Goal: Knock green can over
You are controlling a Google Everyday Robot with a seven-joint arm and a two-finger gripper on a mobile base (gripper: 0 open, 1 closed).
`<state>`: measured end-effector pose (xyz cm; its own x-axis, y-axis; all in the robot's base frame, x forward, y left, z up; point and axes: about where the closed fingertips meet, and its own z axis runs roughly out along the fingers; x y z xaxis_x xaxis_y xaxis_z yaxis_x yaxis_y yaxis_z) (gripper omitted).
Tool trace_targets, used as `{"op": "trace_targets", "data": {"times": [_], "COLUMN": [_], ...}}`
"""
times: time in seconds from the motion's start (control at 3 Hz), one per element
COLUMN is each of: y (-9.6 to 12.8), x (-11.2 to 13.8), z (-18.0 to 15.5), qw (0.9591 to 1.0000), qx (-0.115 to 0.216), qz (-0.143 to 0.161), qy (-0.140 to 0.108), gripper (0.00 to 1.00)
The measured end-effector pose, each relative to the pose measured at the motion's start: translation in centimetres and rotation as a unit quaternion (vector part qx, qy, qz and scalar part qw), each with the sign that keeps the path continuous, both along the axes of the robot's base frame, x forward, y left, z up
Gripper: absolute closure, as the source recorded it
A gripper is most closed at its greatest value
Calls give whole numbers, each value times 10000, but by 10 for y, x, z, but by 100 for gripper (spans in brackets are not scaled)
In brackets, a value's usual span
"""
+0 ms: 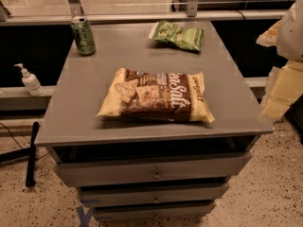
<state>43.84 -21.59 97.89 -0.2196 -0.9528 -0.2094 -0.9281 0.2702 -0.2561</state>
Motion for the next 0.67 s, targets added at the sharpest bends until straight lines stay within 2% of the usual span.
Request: {"op": "trace_targets", "data": {"times": [0.33,0.67], "y": [0,18], "x": [0,26], "z": [0,-3], "qw": [10000,9991], "qx": [0,332], "qz": [0,226], "qy": [-1,-127], "gripper": [0,0]}}
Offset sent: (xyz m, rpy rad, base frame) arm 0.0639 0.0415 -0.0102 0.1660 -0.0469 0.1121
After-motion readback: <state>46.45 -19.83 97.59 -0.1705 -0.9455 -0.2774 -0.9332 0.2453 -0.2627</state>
